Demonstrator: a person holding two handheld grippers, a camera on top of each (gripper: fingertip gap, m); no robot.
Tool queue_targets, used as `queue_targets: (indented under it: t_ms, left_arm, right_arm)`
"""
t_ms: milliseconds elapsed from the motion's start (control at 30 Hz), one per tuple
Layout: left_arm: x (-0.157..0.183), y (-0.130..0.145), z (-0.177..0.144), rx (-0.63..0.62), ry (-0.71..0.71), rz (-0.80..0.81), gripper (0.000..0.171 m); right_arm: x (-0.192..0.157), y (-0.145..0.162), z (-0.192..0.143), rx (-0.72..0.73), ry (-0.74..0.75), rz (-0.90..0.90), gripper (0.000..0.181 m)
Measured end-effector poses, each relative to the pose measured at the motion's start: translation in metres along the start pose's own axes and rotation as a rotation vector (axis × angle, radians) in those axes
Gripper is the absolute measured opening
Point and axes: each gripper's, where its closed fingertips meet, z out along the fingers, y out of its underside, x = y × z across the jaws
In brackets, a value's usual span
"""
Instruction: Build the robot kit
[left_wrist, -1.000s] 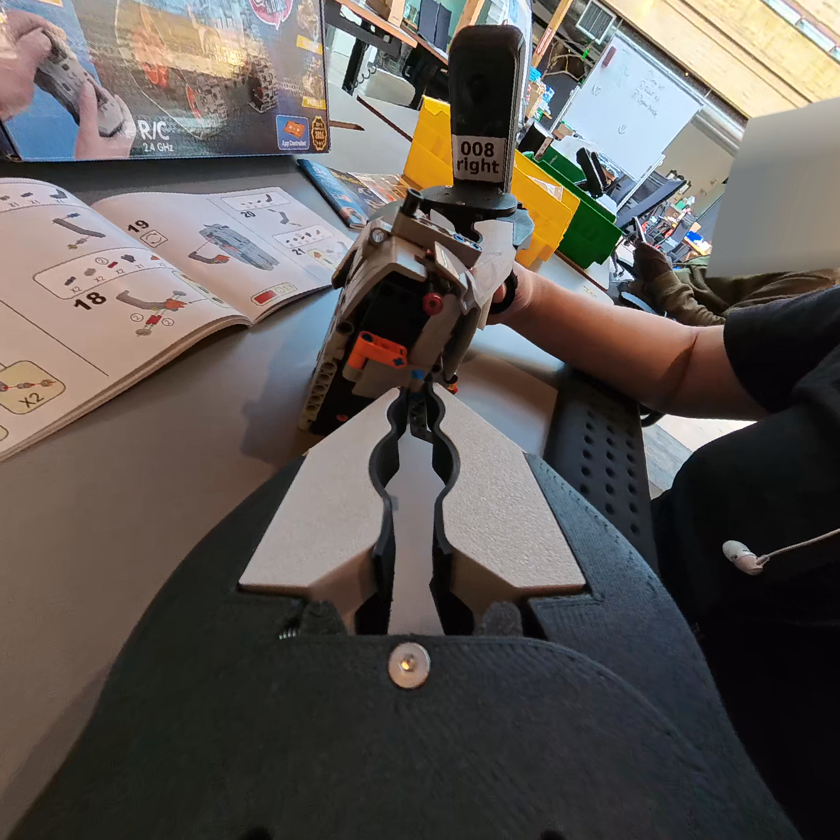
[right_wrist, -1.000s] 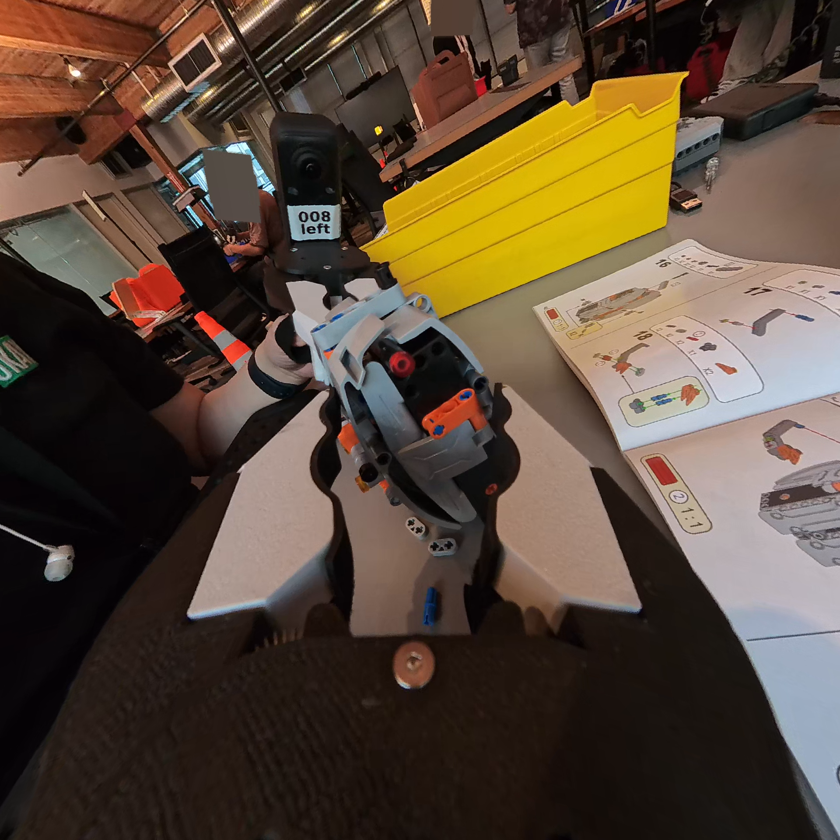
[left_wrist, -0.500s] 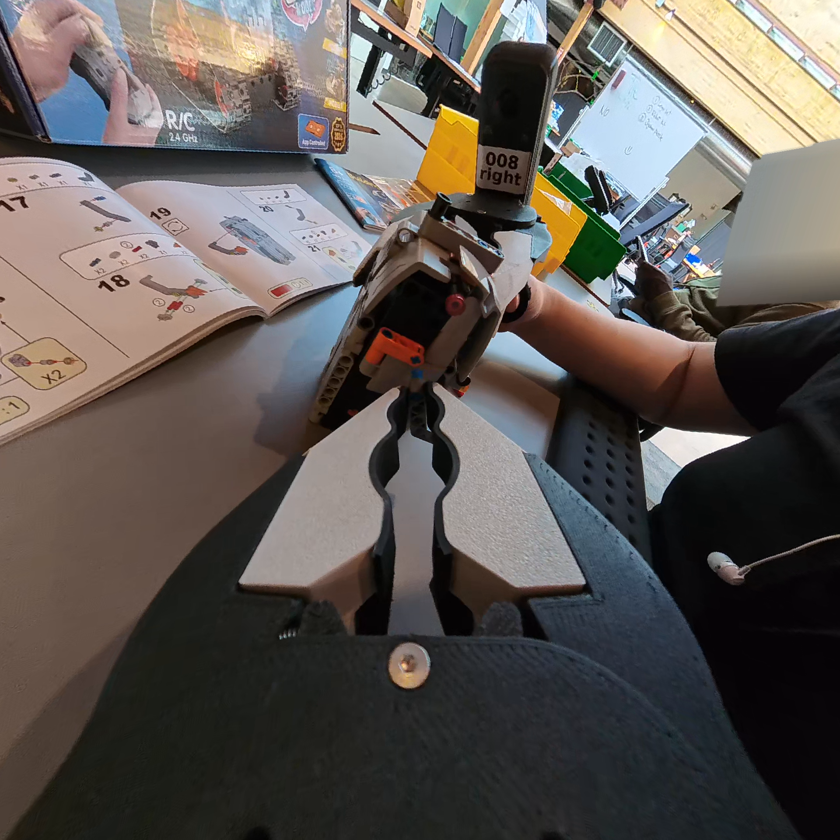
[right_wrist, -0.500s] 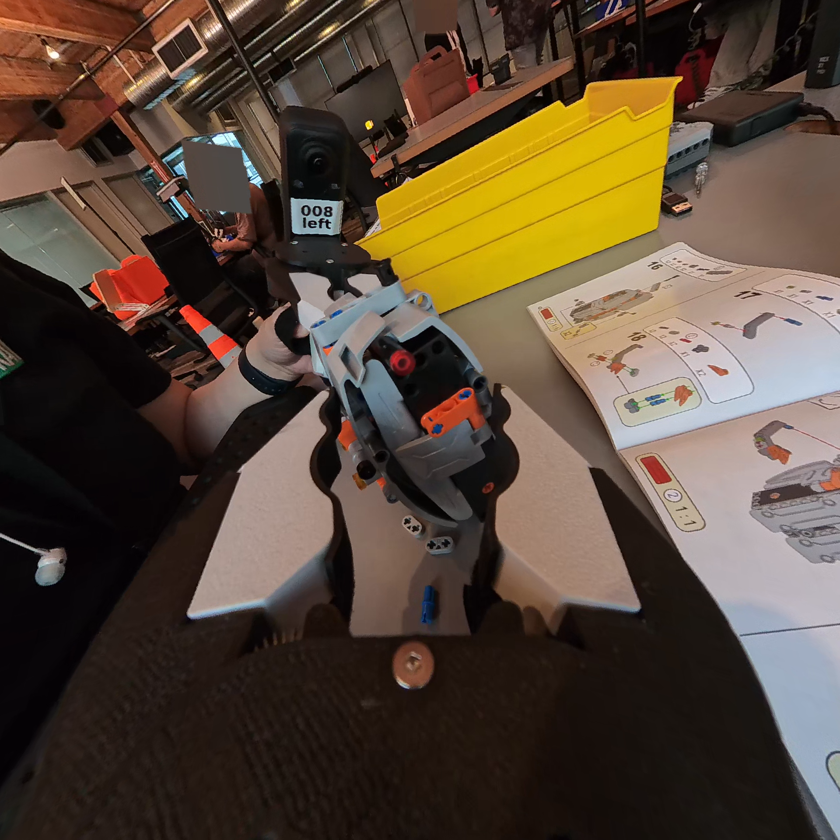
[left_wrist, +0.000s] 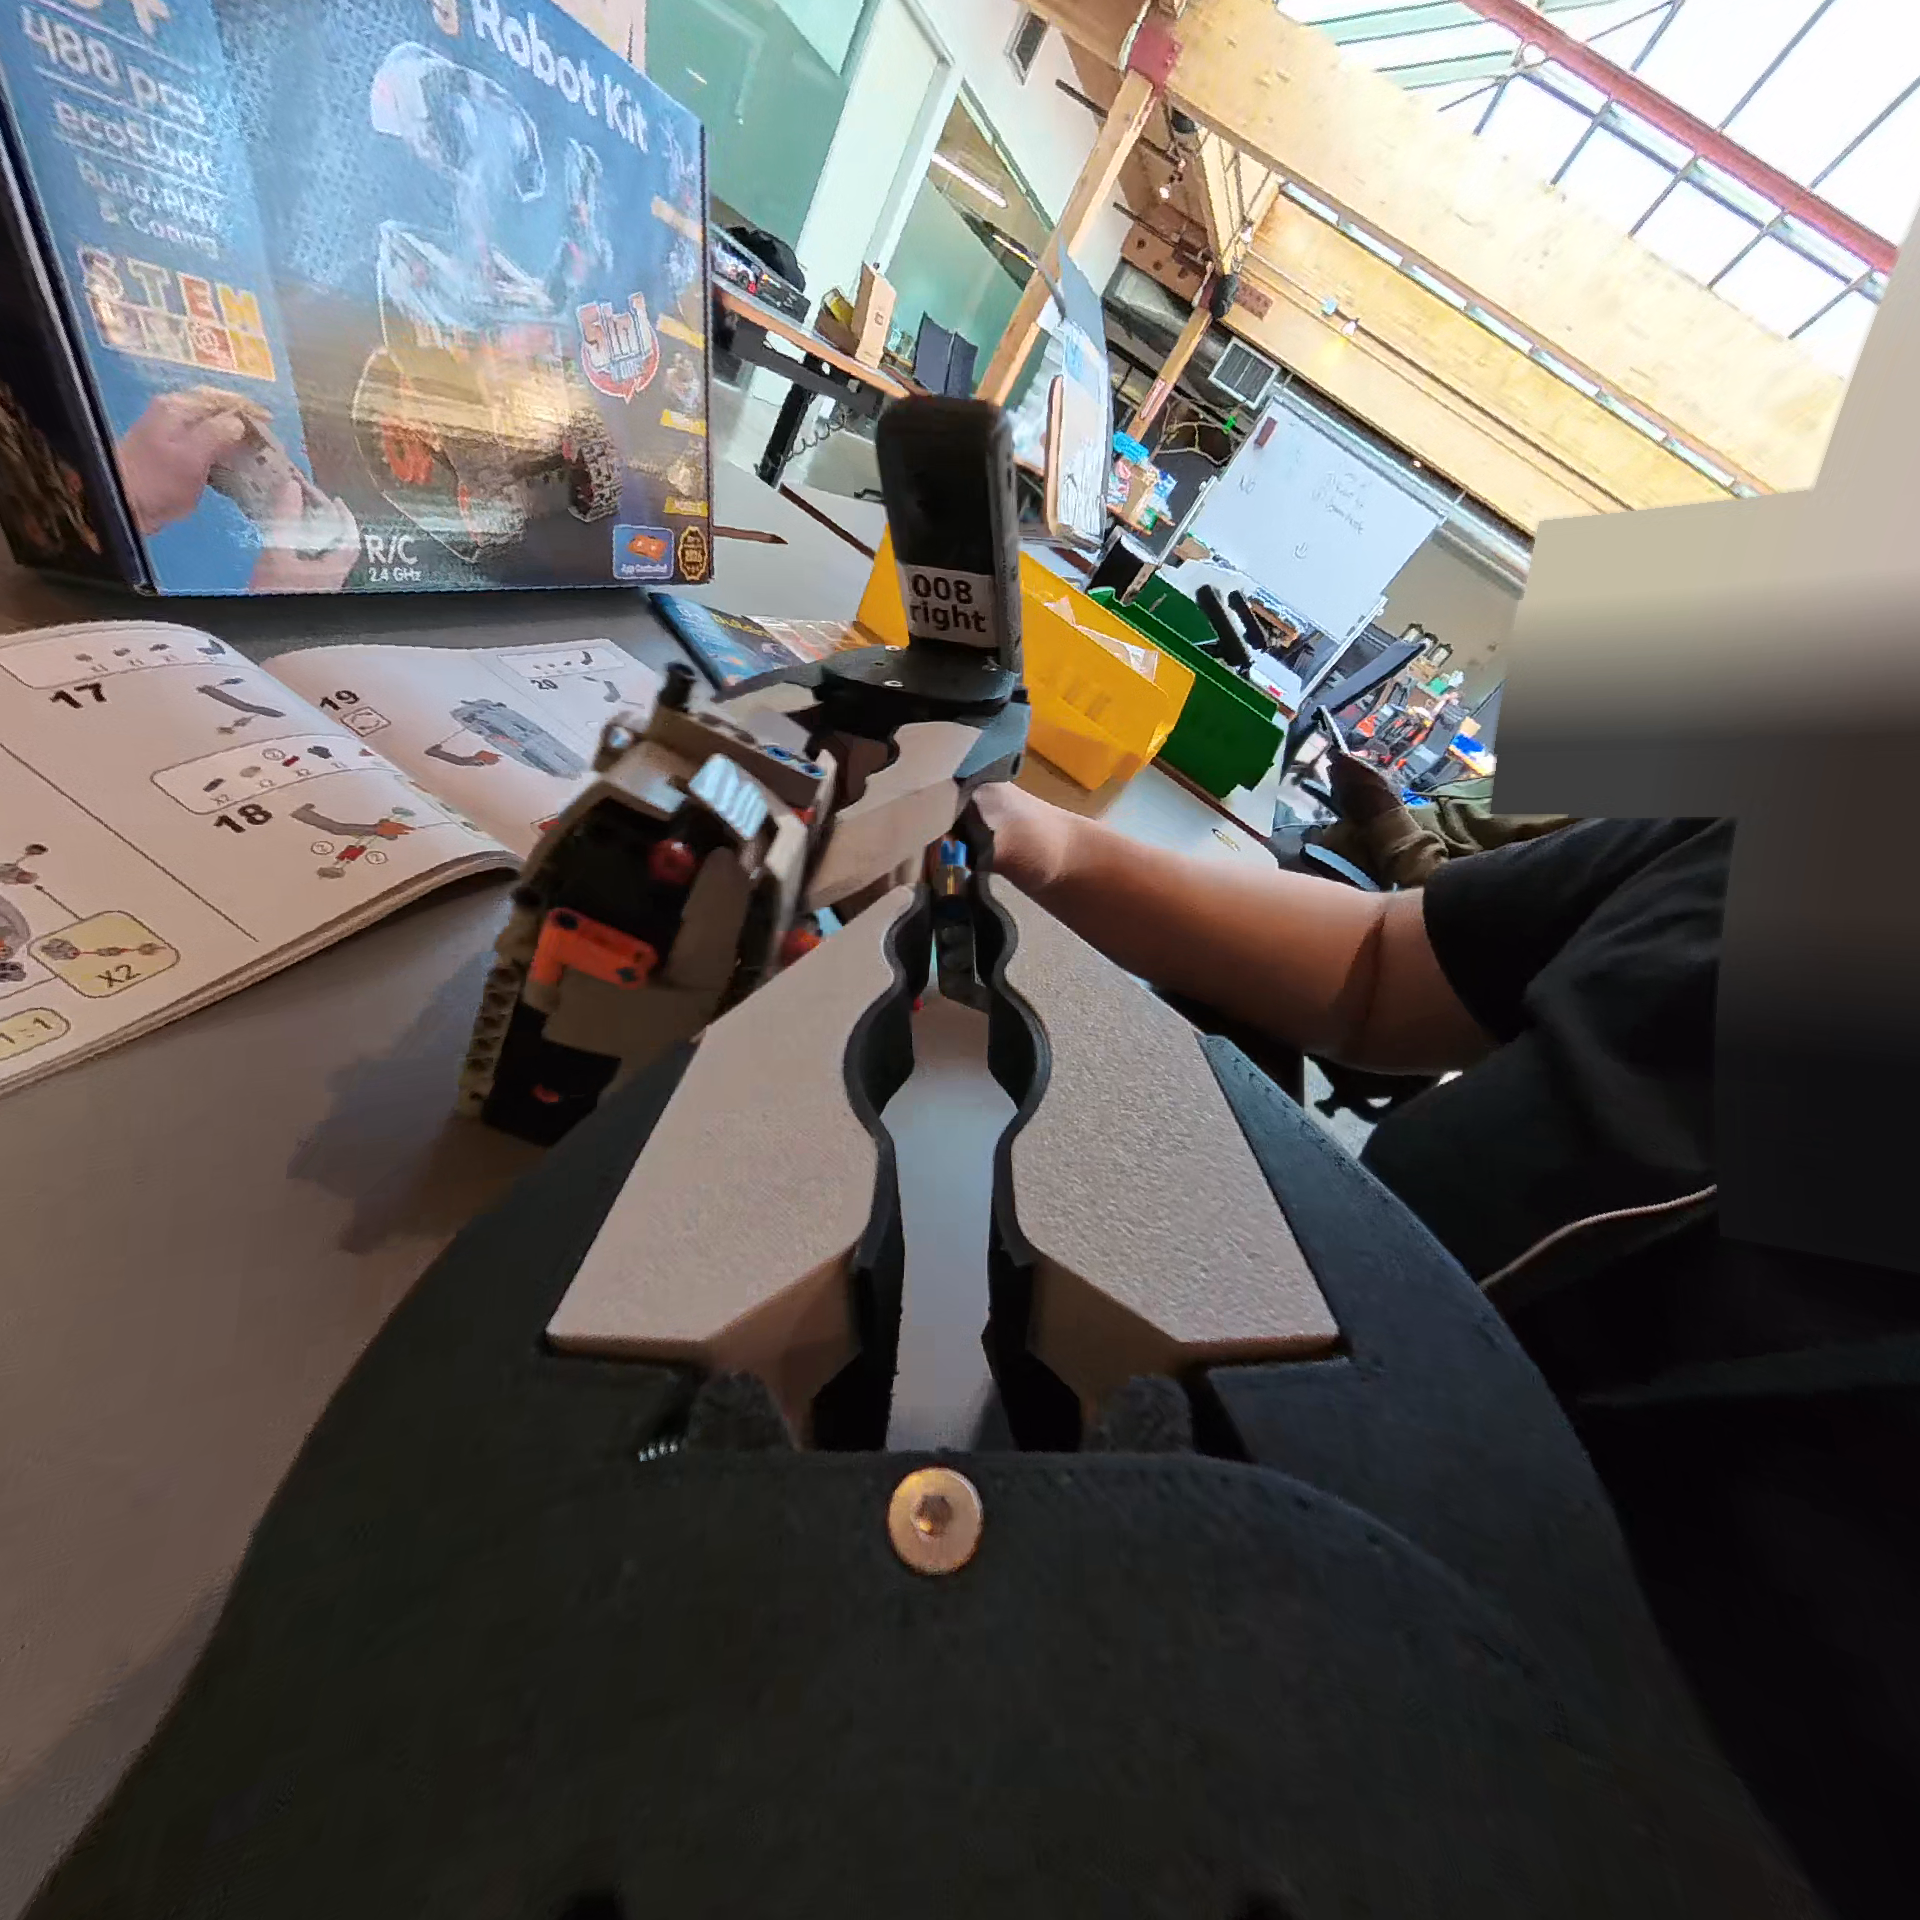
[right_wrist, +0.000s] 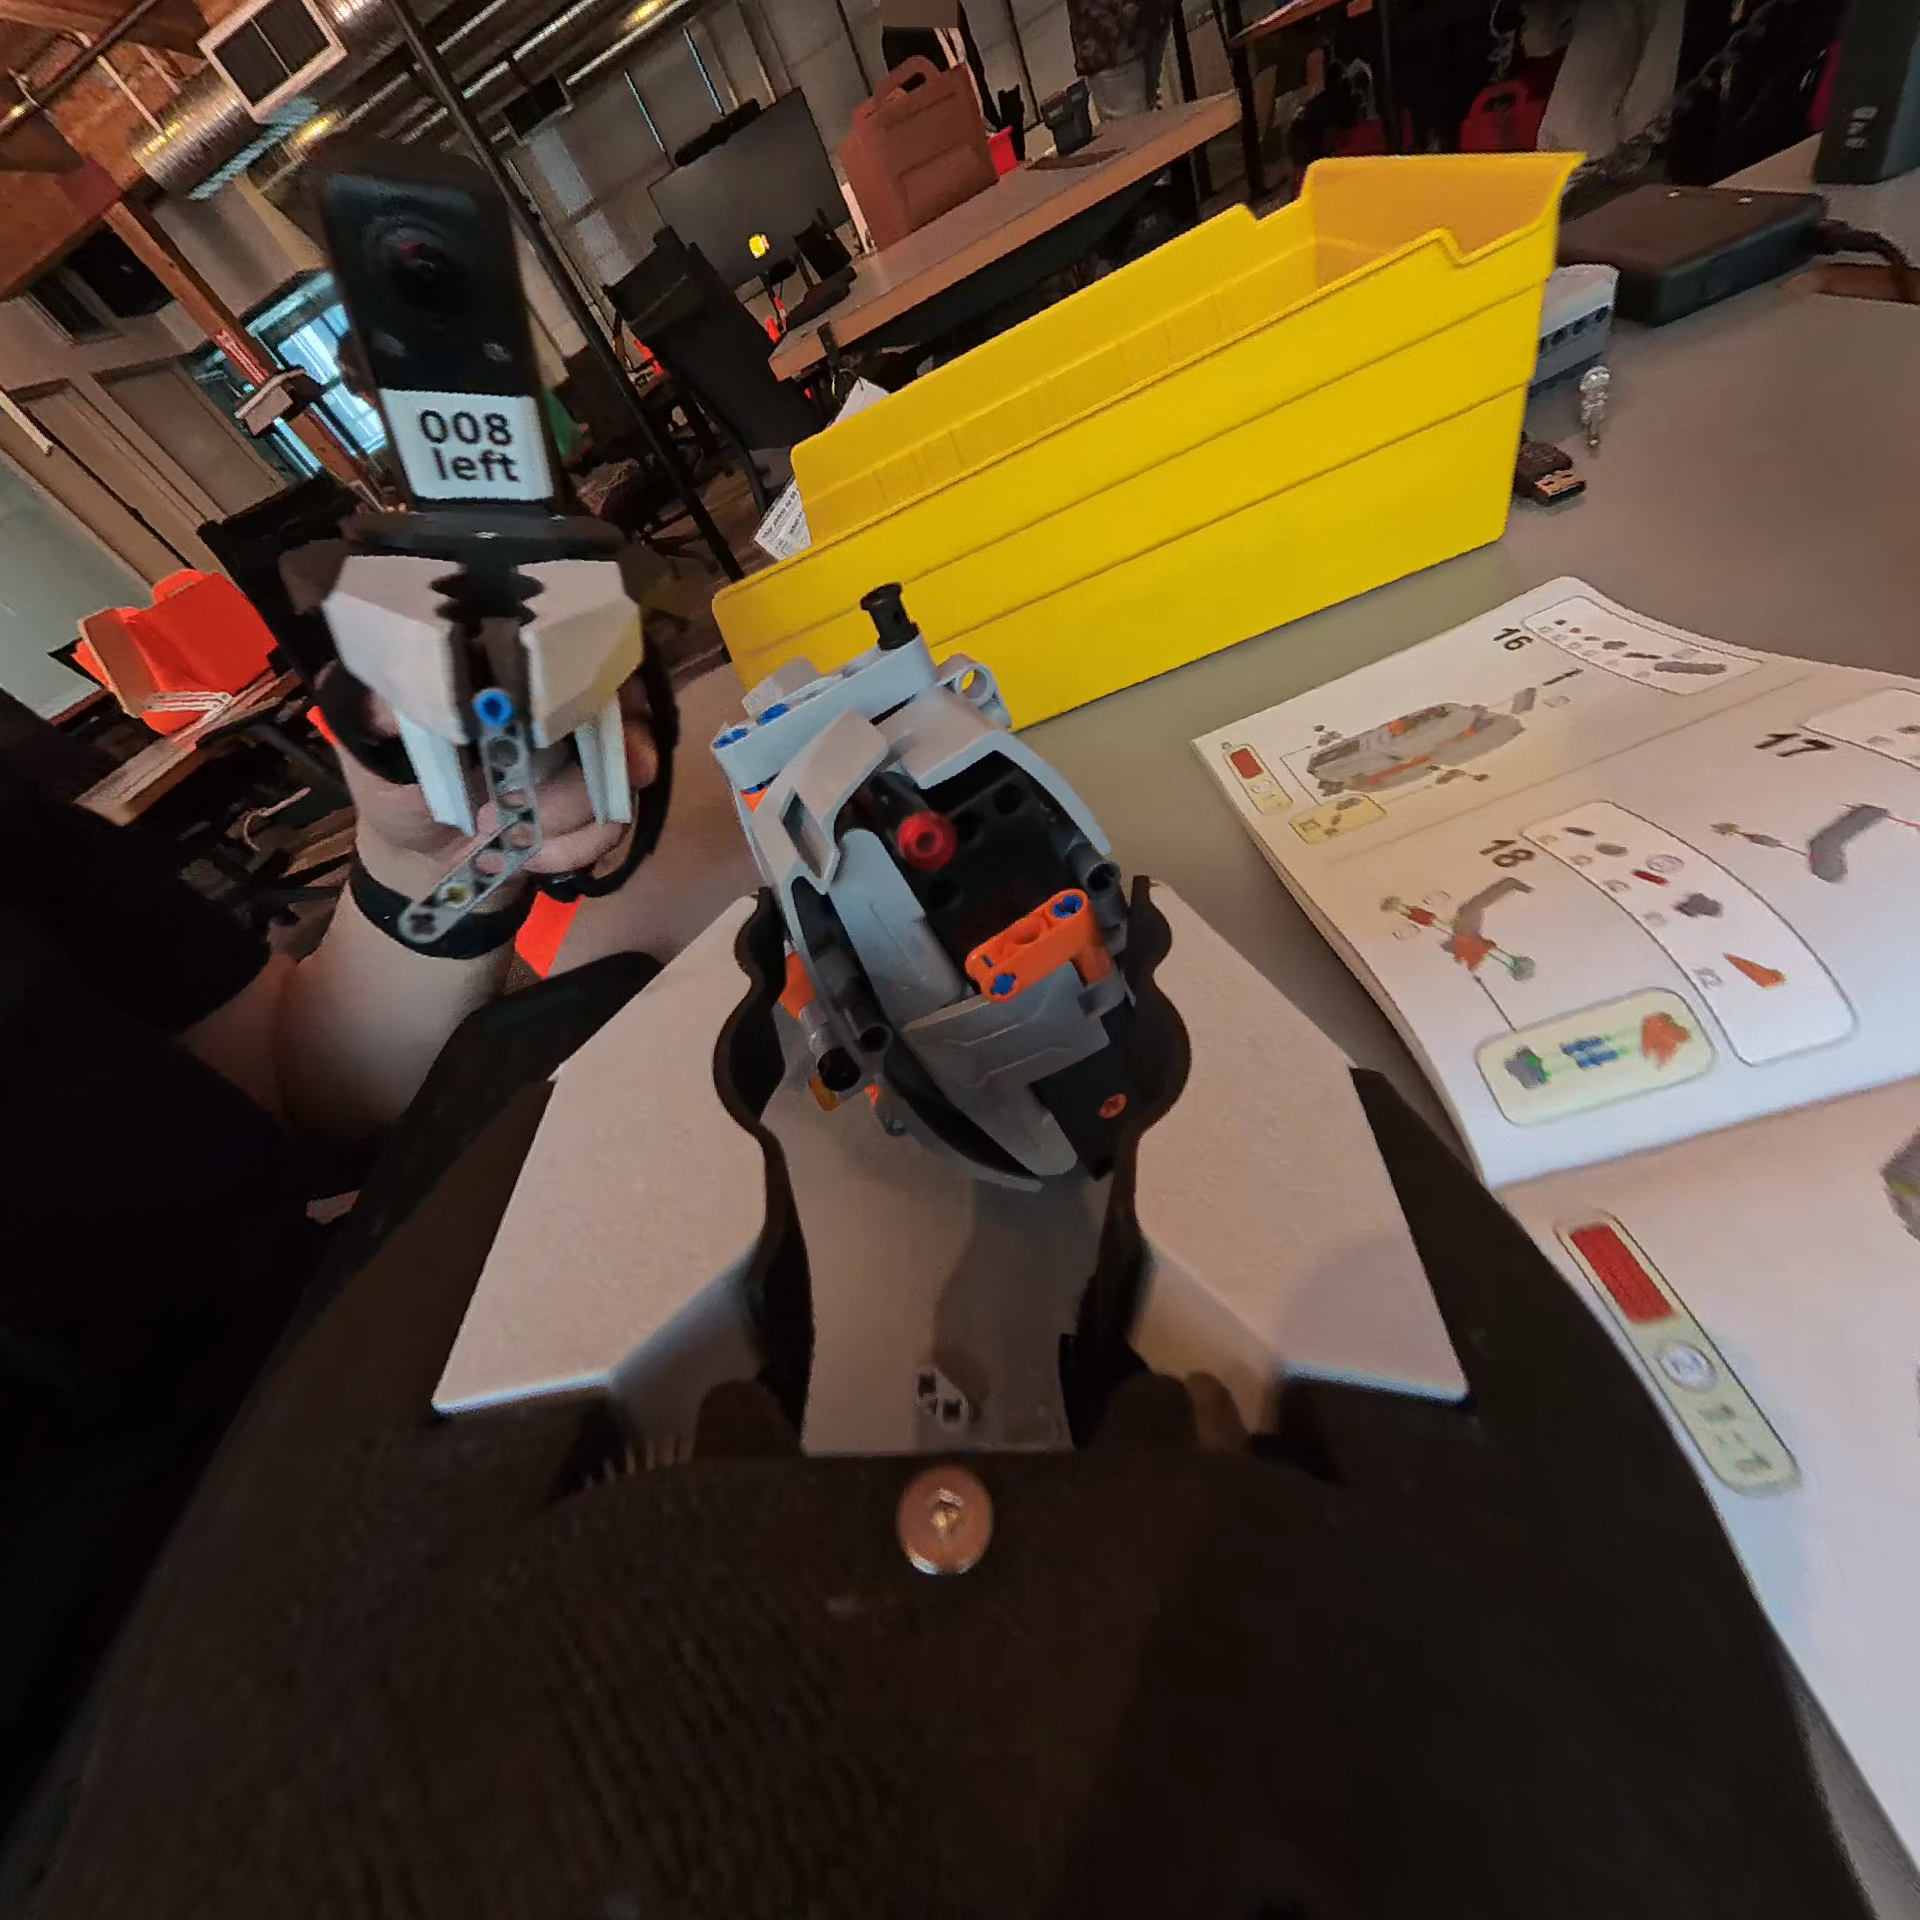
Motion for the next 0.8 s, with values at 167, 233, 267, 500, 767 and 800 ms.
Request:
queue_targets:
  t_ms: [167,233,267,500,767,800]
  left_arm:
    - [0.01,-0.011,-0.014,0.013,-0.04,0.04,0.005]
    - [0.011,-0.015,-0.018,0.016,-0.056,0.049,0.006]
    - [0.011,-0.016,-0.019,0.014,-0.065,0.052,0.005]
    - [0.011,0.006,0.006,-0.116,-0.15,0.095,0.005]
    - [-0.003,0.076,0.061,-0.337,-0.219,0.109,0.006]
    - [-0.006,0.08,0.063,-0.348,-0.227,0.112,0.006]
  right_arm:
    - [-0.006,-0.005,0.037,-0.026,-0.027,-0.013,0.067]
    - [-0.008,-0.006,0.05,-0.04,-0.044,-0.025,0.067]
    - [-0.008,-0.007,0.056,-0.043,-0.051,-0.028,0.067]
    - [-0.008,-0.018,0.04,-0.002,-0.098,0.006,0.077]
    - [0.006,-0.014,-0.085,0.101,0.028,-0.049,0.051]
    - [0.005,-0.005,-0.093,0.082,0.043,-0.064,0.046]
